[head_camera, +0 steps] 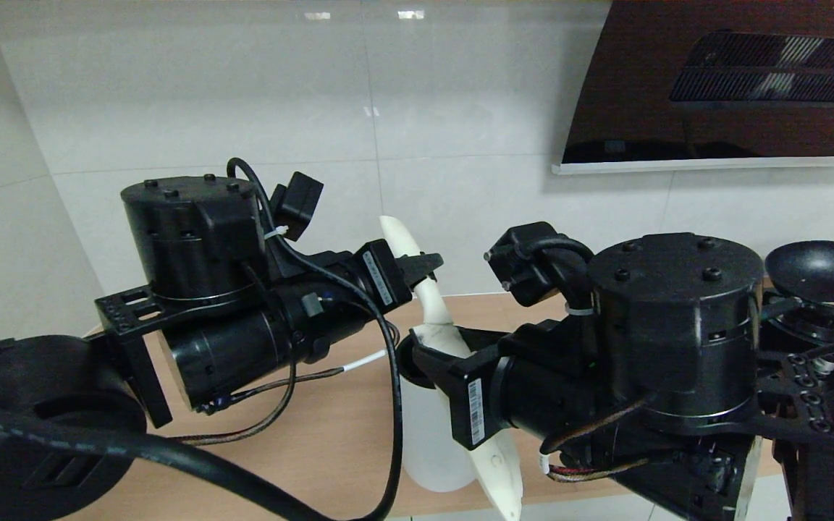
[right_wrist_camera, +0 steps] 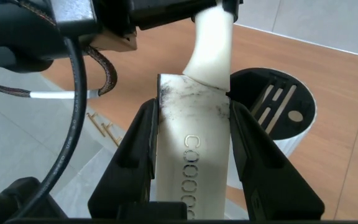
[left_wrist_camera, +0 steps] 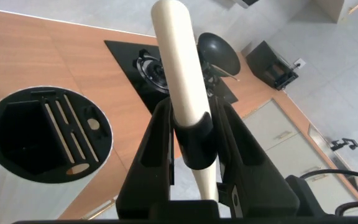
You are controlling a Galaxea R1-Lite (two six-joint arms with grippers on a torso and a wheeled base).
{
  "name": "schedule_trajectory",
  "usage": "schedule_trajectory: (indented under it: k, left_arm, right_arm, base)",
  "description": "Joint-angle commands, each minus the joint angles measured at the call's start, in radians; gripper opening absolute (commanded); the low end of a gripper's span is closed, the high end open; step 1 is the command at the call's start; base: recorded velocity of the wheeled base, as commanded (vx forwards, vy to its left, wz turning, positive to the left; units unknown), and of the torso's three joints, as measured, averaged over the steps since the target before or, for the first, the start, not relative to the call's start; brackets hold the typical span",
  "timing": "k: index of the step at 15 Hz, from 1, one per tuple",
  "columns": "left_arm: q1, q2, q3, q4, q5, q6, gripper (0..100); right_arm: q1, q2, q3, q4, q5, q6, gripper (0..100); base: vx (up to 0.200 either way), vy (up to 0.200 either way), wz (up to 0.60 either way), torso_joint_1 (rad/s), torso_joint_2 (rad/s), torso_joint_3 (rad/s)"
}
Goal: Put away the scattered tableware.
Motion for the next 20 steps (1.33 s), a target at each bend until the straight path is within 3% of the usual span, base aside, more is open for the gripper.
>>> schedule_trajectory:
  k: [1, 3, 4, 7, 9, 12, 14, 15, 16, 18, 20]
  left_arm:
    - [-0.001, -0.004, 0.002, 0.000, 0.000, -0.001, 0]
    - [-0.004, -0.007, 0.000, 0.000, 0.000, -0.001, 0]
    - [-0.008, -0.009, 0.000, 0.000, 0.000, -0.001, 0]
    - [-0.010, -0.015, -0.003, 0.016, 0.003, 0.003, 0]
    - [-0.010, -0.033, -0.041, 0.083, 0.013, 0.004, 0]
    - [-0.010, -0.044, -0.149, 0.212, 0.133, 0.004, 0]
    - [0.007, -0.084, -0.247, 0.330, 0.182, 0.015, 0]
    - [0.015, -0.093, -0.290, 0.375, 0.188, 0.032, 0]
    - [0.030, -0.095, -0.374, 0.462, 0.191, 0.099, 0]
    - [0.042, -0.089, -0.466, 0.560, 0.211, 0.188, 0]
    - [0.038, -0.090, -0.474, 0.585, 0.247, 0.227, 0]
  right_arm:
    - [-0.002, -0.001, -0.001, -0.002, -0.001, -0.001, 0]
    - [-0.002, -0.001, -0.002, -0.002, -0.001, -0.001, 0]
    - [-0.002, 0.001, -0.001, -0.004, -0.001, 0.001, 100]
    - [-0.003, -0.001, -0.001, -0.007, 0.001, 0.010, 100]
    - [-0.005, -0.013, 0.003, -0.007, -0.001, 0.013, 100]
    - [-0.049, -0.111, 0.027, -0.005, 0.007, 0.004, 100]
    - [-0.146, -0.179, 0.042, -0.001, 0.027, -0.001, 100]
    - [-0.200, -0.196, 0.044, -0.001, 0.056, -0.005, 100]
    - [-0.276, -0.225, 0.053, 0.004, 0.104, -0.005, 100]
    - [-0.372, -0.231, 0.056, 0.004, 0.130, -0.005, 100]
    - [-0.413, -0.220, 0.062, 0.004, 0.131, -0.005, 100]
  base:
    - [0.000, 0.000, 0.00, 0.000, 0.00, 0.000]
    - [0.000, 0.000, 0.00, 0.000, 0.00, 0.000]
    - [0.000, 0.000, 0.00, 0.000, 0.00, 0.000]
    - [0.000, 0.000, 0.00, 0.000, 0.00, 0.000]
    - [0.000, 0.000, 0.00, 0.000, 0.00, 0.000]
    - [0.000, 0.000, 0.00, 0.000, 0.00, 0.000]
    - [0.000, 0.000, 0.00, 0.000, 0.00, 0.000]
    - [0.000, 0.000, 0.00, 0.000, 0.00, 0.000]
    - [0.000, 0.000, 0.00, 0.000, 0.00, 0.000]
    - [0.000, 0.000, 0.00, 0.000, 0.00, 0.000]
    - [0.000, 0.000, 0.00, 0.000, 0.00, 0.000]
